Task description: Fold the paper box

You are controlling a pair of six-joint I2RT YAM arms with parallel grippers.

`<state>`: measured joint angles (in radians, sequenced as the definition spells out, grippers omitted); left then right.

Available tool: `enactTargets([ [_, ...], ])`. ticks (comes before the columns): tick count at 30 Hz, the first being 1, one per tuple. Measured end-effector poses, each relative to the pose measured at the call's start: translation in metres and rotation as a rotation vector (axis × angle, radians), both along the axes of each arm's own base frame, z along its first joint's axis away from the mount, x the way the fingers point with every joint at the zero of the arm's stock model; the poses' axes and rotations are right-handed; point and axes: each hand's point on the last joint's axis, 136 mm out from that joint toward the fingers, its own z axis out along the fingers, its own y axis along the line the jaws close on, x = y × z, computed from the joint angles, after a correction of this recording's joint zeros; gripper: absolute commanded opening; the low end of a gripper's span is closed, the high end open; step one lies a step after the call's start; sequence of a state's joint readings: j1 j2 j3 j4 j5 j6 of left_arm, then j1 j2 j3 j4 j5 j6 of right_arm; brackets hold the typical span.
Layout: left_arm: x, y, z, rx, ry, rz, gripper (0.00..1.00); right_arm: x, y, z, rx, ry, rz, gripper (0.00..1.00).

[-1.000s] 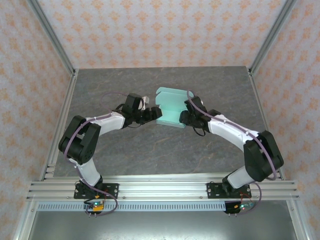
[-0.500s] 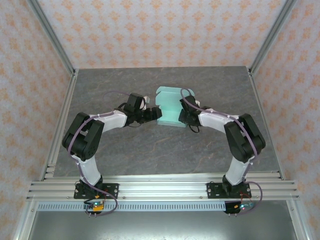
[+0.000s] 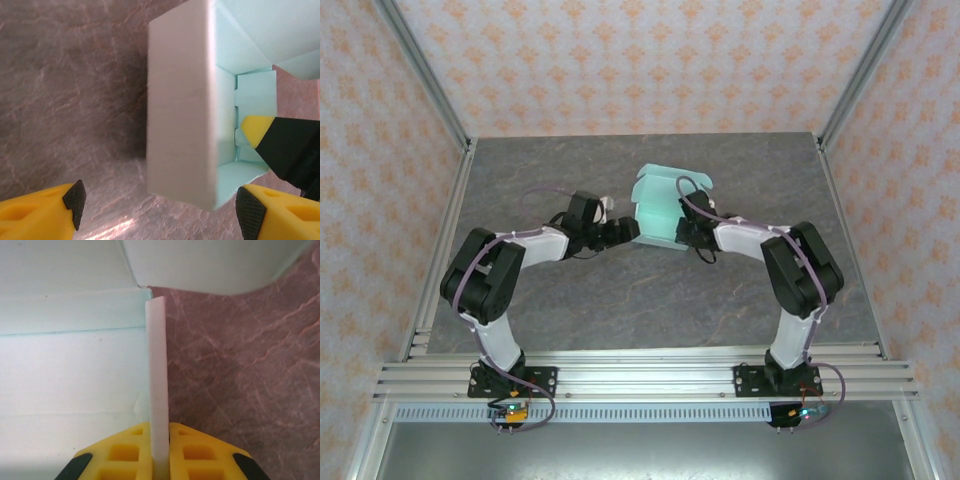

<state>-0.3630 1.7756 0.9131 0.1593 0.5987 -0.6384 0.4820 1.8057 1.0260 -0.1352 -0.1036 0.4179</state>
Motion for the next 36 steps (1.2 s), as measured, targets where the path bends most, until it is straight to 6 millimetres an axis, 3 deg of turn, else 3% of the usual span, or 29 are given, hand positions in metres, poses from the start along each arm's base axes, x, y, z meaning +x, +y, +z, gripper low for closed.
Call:
enactTargets([
  [4,-0.001,0.001,0.019,-0.055,-0.024,-0.007,0.95,-0.010,0.000,0.021,0.064,-0.033,0.043,0.12],
  [8,0.002,-0.007,0.053,-0.141,-0.093,-0.032,0.94,-0.012,0.011,0.051,0.142,-0.094,0.100,0.13],
  [11,0.001,-0.012,0.068,-0.182,-0.117,-0.049,0.85,-0.012,0.019,0.065,0.189,-0.127,0.132,0.13],
  [14,0.000,-0.015,0.074,-0.210,-0.120,-0.058,0.60,-0.014,0.025,0.066,0.220,-0.128,0.154,0.13],
  [17,0.001,-0.017,0.079,-0.234,-0.125,-0.060,0.48,-0.018,0.027,0.063,0.237,-0.118,0.168,0.16],
  [20,0.002,-0.018,0.082,-0.251,-0.120,-0.047,0.40,-0.019,0.031,0.064,0.266,-0.117,0.169,0.25],
  [25,0.005,-0.015,0.088,-0.274,-0.111,0.000,0.33,-0.016,0.032,0.073,0.312,-0.150,0.135,0.45],
  [29,0.005,-0.010,0.088,-0.268,-0.106,0.035,0.31,-0.018,0.028,0.088,0.346,-0.189,0.108,0.55],
  [32,0.003,-0.006,0.088,-0.237,-0.112,0.046,0.31,-0.014,0.023,0.105,0.374,-0.229,0.094,0.56],
  [36,0.000,-0.010,0.093,-0.228,-0.119,0.030,0.31,-0.008,0.013,0.116,0.367,-0.262,0.100,0.49],
])
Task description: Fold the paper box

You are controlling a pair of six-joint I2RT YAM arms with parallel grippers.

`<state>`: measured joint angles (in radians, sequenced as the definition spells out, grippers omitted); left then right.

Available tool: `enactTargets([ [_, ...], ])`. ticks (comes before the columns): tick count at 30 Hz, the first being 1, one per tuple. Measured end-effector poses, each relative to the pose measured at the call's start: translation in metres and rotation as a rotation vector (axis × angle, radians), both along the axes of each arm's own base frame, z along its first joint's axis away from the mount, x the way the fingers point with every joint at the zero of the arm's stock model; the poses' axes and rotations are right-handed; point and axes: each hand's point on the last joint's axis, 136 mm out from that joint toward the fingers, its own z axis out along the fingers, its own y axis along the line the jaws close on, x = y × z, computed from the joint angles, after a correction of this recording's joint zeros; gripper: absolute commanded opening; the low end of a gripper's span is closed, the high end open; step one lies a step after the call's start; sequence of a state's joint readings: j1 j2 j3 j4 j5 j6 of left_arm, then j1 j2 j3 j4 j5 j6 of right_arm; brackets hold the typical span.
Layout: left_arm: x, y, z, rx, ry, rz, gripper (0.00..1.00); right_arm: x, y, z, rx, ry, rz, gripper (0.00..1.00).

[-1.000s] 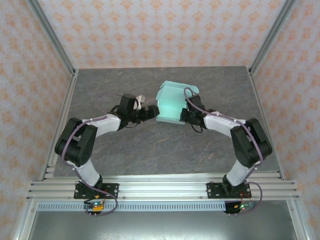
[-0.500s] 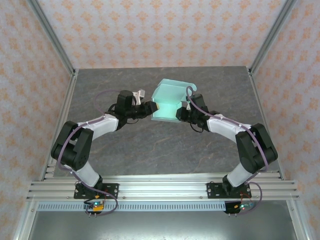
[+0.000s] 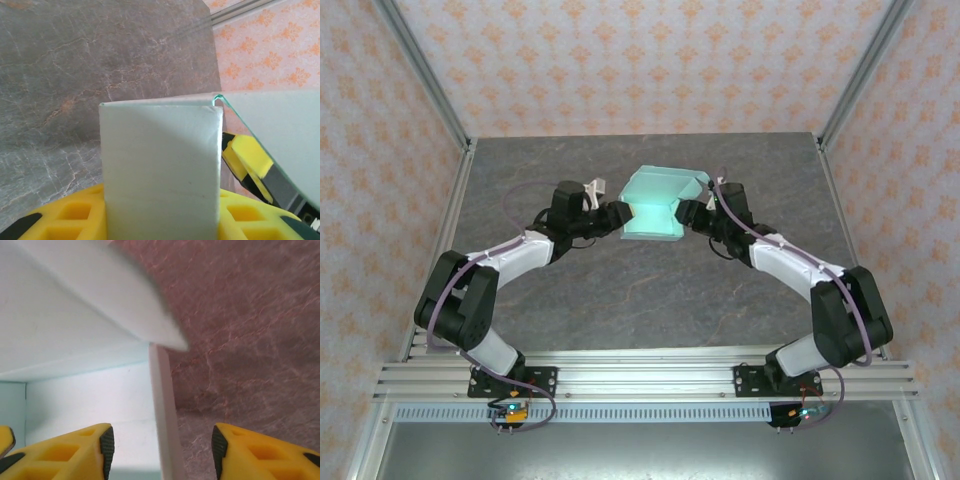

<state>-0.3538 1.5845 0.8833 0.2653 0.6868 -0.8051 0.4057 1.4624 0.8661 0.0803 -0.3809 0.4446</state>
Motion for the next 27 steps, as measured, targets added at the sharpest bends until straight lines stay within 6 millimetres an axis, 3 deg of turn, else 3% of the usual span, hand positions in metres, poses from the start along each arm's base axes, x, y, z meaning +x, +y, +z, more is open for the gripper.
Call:
enactTargets([
  [13,-0.003,-0.004,-0.001,0.000,0.016,-0.005,0.31,0.014,0.023,-0.025,-0.220,0.041,0.083,0.33],
  [22,-0.004,-0.008,0.001,-0.007,0.026,0.007,0.30,0.030,0.022,-0.046,-0.352,0.062,0.042,0.22],
  [27,-0.002,-0.006,0.000,0.003,0.023,0.030,0.30,0.033,0.024,-0.047,-0.398,0.042,0.016,0.14],
])
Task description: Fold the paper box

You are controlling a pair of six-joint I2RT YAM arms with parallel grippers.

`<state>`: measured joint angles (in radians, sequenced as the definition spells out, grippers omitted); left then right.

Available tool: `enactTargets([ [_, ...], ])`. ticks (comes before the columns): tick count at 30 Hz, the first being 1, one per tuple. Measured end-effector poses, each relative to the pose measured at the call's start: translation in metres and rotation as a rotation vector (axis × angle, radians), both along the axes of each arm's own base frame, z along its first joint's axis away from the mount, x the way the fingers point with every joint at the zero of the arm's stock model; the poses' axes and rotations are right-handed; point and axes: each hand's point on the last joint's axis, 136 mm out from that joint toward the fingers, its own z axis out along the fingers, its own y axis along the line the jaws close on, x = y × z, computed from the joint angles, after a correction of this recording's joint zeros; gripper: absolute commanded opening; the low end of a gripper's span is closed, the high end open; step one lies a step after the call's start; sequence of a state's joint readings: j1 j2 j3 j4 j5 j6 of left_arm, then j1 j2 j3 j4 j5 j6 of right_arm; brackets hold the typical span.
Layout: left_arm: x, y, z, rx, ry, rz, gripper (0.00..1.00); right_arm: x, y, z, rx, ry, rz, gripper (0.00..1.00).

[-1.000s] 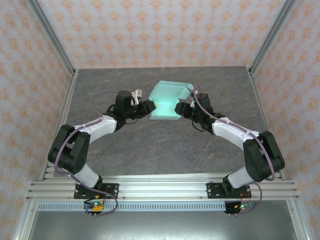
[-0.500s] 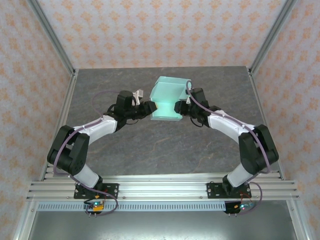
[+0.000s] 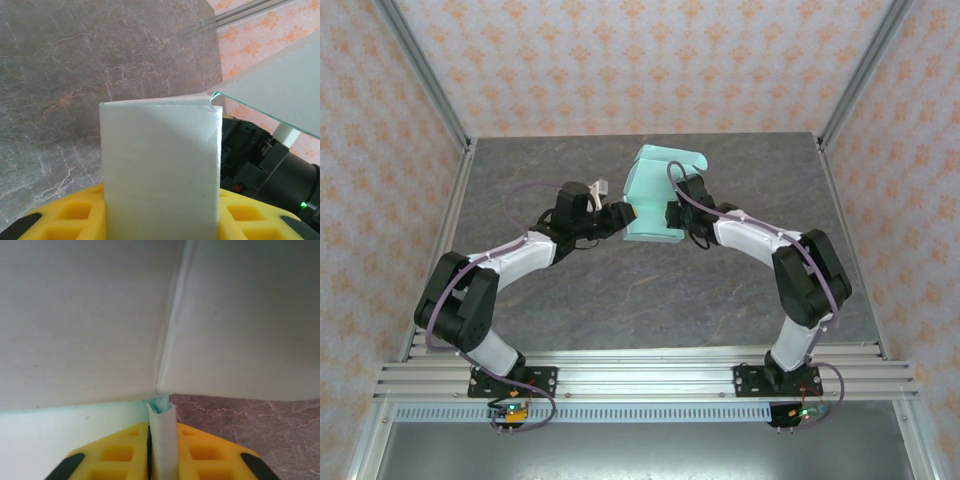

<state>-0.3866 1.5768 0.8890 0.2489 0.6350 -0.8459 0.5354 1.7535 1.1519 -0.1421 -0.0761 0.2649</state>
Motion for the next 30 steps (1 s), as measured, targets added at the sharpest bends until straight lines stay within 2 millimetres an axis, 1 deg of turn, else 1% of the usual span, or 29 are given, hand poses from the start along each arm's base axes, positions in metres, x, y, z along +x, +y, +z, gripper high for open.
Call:
enactTargets([
  [6,0.004,0.003,0.000,-0.007,0.011,0.037,0.30,0.002,-0.002,0.003,-0.070,-0.067,-0.047,0.15],
  [8,0.005,0.003,0.000,-0.014,0.017,0.049,0.30,0.002,-0.003,0.003,-0.093,-0.090,-0.064,0.18],
  [10,0.006,0.000,0.000,-0.024,0.019,0.053,0.30,0.001,-0.007,0.002,-0.108,-0.110,-0.082,0.24],
  [13,0.006,-0.005,-0.006,-0.040,0.041,0.053,0.30,-0.002,-0.014,-0.005,-0.109,-0.119,-0.107,0.37],
  [15,0.005,-0.007,-0.009,-0.046,0.057,0.053,0.30,-0.006,-0.022,-0.008,-0.090,-0.105,-0.125,0.45],
  [16,0.005,-0.008,-0.010,-0.049,0.060,0.052,0.29,-0.009,-0.025,-0.007,-0.062,-0.097,-0.133,0.48],
  [18,0.006,-0.009,-0.009,-0.057,0.061,0.054,0.29,-0.014,-0.033,0.002,0.011,-0.088,-0.155,0.57],
  [20,0.008,-0.010,-0.005,-0.072,0.051,0.059,0.29,-0.019,-0.041,0.019,0.110,-0.088,-0.187,0.64],
  [23,0.010,-0.009,-0.003,-0.087,0.057,0.078,0.29,-0.025,-0.052,0.054,0.281,-0.110,-0.250,0.73],
  [24,0.011,-0.009,-0.001,-0.096,0.058,0.084,0.29,-0.028,-0.054,0.067,0.349,-0.123,-0.276,0.78],
  [26,0.013,-0.010,0.002,-0.117,0.059,0.098,0.29,-0.035,-0.054,0.087,0.475,-0.145,-0.313,0.81],
  [27,0.015,-0.010,0.005,-0.131,0.059,0.107,0.29,-0.041,-0.055,0.092,0.544,-0.144,-0.337,0.85],
  [28,0.016,-0.010,0.007,-0.148,0.061,0.118,0.30,-0.045,-0.056,0.093,0.614,-0.136,-0.367,0.85],
  [30,0.019,-0.010,0.012,-0.176,0.059,0.132,0.30,-0.050,-0.058,0.087,0.708,-0.106,-0.415,0.90],
])
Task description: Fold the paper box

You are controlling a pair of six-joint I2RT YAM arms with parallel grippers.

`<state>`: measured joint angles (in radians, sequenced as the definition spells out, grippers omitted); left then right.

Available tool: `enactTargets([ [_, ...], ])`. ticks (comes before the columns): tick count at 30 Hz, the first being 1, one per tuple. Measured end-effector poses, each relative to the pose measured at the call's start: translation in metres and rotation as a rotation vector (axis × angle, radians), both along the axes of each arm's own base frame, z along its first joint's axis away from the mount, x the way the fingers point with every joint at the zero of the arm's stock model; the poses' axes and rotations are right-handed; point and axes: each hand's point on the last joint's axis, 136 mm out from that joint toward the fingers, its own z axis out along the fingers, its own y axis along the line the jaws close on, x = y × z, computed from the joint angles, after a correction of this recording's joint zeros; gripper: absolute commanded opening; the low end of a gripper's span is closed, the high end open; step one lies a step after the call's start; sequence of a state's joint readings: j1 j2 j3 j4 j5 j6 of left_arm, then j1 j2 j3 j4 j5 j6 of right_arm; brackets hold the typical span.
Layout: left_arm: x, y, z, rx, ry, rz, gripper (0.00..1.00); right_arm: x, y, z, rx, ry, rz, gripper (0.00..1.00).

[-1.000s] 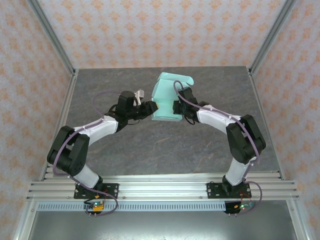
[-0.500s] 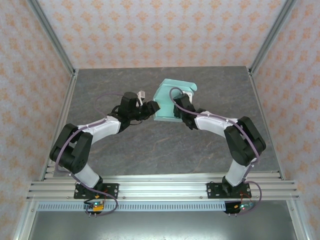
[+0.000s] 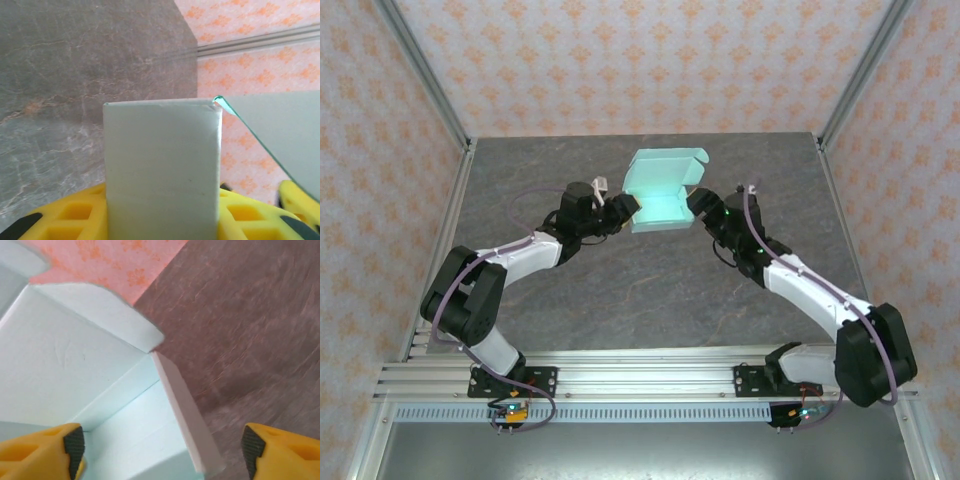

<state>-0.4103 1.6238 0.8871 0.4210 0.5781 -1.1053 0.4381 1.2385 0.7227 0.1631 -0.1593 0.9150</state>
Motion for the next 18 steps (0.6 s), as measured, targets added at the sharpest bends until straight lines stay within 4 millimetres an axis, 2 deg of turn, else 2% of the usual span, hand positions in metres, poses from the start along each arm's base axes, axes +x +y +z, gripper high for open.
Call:
enactTargets([
  [4,0.004,-0.002,0.012,-0.061,-0.006,0.021,0.30,0.007,0.000,-0.020,0.220,0.066,-0.062,0.92],
  [7,0.005,-0.003,0.015,-0.084,0.001,0.029,0.30,0.018,0.004,-0.024,0.372,0.077,-0.092,0.92],
  [11,0.005,-0.003,0.015,-0.094,0.011,0.032,0.30,0.032,0.015,-0.011,0.529,0.042,-0.086,0.90],
  [16,0.004,-0.005,0.018,-0.119,0.023,0.032,0.30,0.048,0.024,0.001,0.666,0.001,-0.078,0.74],
  [18,0.005,-0.005,0.020,-0.129,0.022,0.035,0.30,0.053,0.026,0.001,0.691,0.002,-0.079,0.72],
])
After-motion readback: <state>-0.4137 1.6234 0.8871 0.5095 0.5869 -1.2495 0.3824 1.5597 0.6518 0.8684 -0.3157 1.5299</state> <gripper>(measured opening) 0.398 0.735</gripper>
